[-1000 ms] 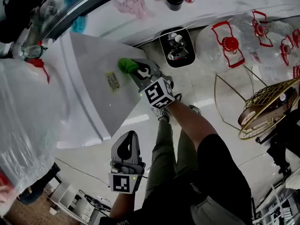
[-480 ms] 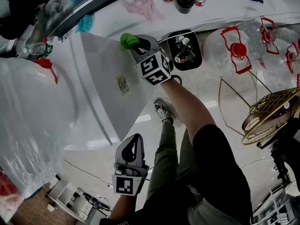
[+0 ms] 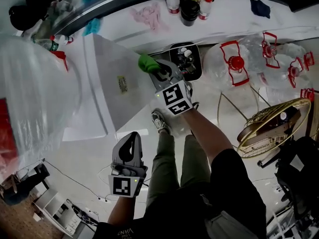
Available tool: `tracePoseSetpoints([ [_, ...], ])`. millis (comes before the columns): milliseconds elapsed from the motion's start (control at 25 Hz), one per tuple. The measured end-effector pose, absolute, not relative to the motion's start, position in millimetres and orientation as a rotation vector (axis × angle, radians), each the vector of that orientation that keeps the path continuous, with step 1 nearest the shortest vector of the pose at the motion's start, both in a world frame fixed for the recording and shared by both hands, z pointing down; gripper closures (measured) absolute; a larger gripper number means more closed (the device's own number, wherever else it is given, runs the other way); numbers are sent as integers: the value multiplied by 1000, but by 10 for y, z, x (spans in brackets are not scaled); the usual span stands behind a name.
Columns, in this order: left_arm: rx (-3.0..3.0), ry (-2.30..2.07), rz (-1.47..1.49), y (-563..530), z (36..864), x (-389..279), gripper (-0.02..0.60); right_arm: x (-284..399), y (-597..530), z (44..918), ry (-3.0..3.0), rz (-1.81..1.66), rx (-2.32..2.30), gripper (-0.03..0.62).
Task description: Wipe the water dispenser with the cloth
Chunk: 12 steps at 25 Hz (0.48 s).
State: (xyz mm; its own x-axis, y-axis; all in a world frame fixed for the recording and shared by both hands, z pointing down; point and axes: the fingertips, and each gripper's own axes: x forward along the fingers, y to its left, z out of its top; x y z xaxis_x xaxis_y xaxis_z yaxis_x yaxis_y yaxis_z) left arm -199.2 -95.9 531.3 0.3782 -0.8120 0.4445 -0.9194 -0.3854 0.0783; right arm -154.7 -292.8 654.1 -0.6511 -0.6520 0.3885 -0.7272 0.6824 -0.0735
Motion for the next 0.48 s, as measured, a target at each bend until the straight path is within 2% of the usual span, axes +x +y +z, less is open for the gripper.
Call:
tracePoseSetpoints([
  [480, 2314, -1676, 424, -771, 4738, -1743, 580, -808, -1789, 5245, -2682, 379, 1100, 497],
])
